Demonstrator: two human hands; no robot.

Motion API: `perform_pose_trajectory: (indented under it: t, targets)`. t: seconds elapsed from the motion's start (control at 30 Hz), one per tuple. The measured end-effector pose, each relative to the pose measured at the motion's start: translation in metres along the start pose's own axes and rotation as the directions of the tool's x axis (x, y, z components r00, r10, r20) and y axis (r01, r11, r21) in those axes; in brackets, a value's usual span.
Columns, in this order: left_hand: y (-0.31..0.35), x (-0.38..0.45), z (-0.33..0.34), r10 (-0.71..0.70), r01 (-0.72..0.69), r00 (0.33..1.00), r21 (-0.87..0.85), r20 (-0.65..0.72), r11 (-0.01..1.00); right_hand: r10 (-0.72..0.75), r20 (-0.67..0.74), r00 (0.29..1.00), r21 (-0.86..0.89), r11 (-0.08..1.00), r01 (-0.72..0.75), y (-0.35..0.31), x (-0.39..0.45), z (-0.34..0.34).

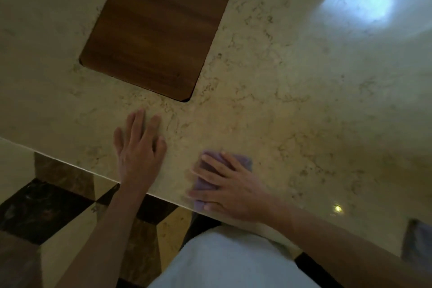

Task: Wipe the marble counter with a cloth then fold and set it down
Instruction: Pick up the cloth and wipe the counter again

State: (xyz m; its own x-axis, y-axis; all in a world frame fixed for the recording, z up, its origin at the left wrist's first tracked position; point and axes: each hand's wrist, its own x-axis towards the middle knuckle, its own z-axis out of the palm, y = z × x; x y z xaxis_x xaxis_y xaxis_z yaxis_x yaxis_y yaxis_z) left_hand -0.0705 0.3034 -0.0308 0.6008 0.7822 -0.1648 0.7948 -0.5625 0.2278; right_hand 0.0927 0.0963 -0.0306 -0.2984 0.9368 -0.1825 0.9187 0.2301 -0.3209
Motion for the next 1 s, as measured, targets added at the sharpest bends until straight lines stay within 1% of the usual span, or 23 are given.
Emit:
perform_pose_trajectory:
  t: [0.03,0.07,0.13,0.2,0.27,0.3,0.33,0.37,0.43,0.5,0.53,0.57,0.6,0.63,0.67,0.7,0.73,0.8,0.83,0.87,0.9,0.93,1.0]
  targets:
    - [0.008,-0.002,0.0,-0.061,0.06,0.998,-0.053,-0.007,0.997,-0.035,-0.017,0.999,-0.033,0.999,0.034,0.016,-0.009,0.0]
    - [0.019,-0.005,0.001,-0.121,0.118,0.992,-0.11,-0.02,0.987,-0.009,-0.047,0.999,-0.081,0.997,0.005,0.041,-0.011,-0.003]
    - [0.046,-0.013,0.005,-0.162,0.148,0.985,-0.206,-0.053,0.967,0.185,-0.146,0.972,-0.188,0.959,-0.21,0.11,-0.006,-0.02]
    - [0.071,-0.026,0.012,-0.088,0.057,0.99,-0.258,-0.111,0.965,0.457,-0.192,0.869,-0.205,0.847,-0.49,0.18,0.0,-0.052]
    - [0.093,-0.041,0.024,-0.022,-0.019,0.99,-0.281,-0.141,0.959,0.67,-0.248,0.7,-0.032,0.716,-0.697,0.213,0.012,-0.076]
    - [0.102,-0.048,0.03,-0.015,-0.026,0.991,-0.292,-0.135,0.956,0.716,-0.262,0.647,0.043,0.679,-0.733,0.209,0.02,-0.08]
    - [0.109,-0.055,0.035,-0.018,-0.021,0.992,-0.296,-0.127,0.955,0.71,-0.278,0.647,0.061,0.686,-0.726,0.194,0.026,-0.076]
    - [0.116,-0.062,0.039,-0.032,-0.008,0.991,-0.294,-0.129,0.956,0.66,-0.28,0.697,0.031,0.732,-0.68,0.171,0.027,-0.065]
    - [0.124,-0.07,0.042,-0.099,0.043,0.98,-0.301,-0.173,0.953,0.473,-0.234,0.85,0.014,0.875,-0.483,0.105,0.009,-0.035]
    - [0.13,-0.068,0.044,-0.184,0.115,0.96,-0.301,-0.211,0.947,0.253,-0.129,0.959,0.03,0.967,-0.252,0.047,-0.036,-0.006]
    - [0.133,-0.066,0.044,-0.203,0.152,0.961,-0.256,-0.186,0.955,0.122,-0.071,0.99,0.028,0.992,-0.12,0.033,-0.06,0.001]
    - [0.135,-0.064,0.045,-0.198,0.174,0.971,-0.173,-0.134,0.969,-0.007,-0.042,0.999,0.009,1.0,0.008,0.038,-0.08,0.005]
    - [0.137,-0.063,0.047,-0.186,0.179,0.98,-0.082,-0.076,0.98,-0.09,-0.04,0.995,-0.029,0.996,0.088,0.056,-0.092,0.002]
    - [0.138,-0.061,0.05,-0.181,0.18,0.983,-0.014,-0.029,0.983,-0.096,-0.066,0.993,-0.094,0.992,0.089,0.086,-0.096,-0.004]
    - [0.137,-0.06,0.051,-0.185,0.185,0.983,0.026,-0.002,0.982,-0.016,-0.134,0.991,-0.154,0.988,-0.005,0.124,-0.094,-0.012]
    - [0.137,-0.059,0.052,-0.195,0.194,0.981,0.042,0.006,0.98,0.141,-0.204,0.969,-0.162,0.971,-0.176,0.167,-0.087,-0.026]
    - [0.137,-0.06,0.052,-0.205,0.204,0.979,0.047,0.004,0.978,0.328,-0.24,0.914,-0.121,0.924,-0.364,0.209,-0.077,-0.045]
    - [0.137,-0.06,0.05,-0.213,0.213,0.977,0.052,0.002,0.976,0.623,-0.246,0.743,0.014,0.768,-0.64,0.271,-0.06,-0.078]
    - [0.138,-0.059,0.05,-0.215,0.215,0.977,0.05,0.002,0.975,0.692,-0.25,0.677,0.068,0.711,-0.7,0.282,-0.051,-0.087]
    - [0.138,-0.059,0.05,-0.215,0.215,0.977,0.049,0.0,0.975,0.715,-0.249,0.654,0.087,0.689,-0.72,0.277,-0.04,-0.089]
    - [0.138,-0.058,0.05,-0.214,0.214,0.977,0.05,0.0,0.976,0.698,-0.261,0.667,0.076,0.704,-0.706,0.26,-0.033,-0.084]
    - [0.137,-0.058,0.05,-0.214,0.214,0.977,0.053,0.001,0.975,0.65,-0.281,0.706,0.043,0.743,-0.668,0.232,-0.029,-0.073]
    - [0.137,-0.058,0.051,-0.216,0.216,0.976,0.052,-0.002,0.975,0.476,-0.257,0.841,-0.01,0.869,-0.494,0.151,-0.039,-0.041]
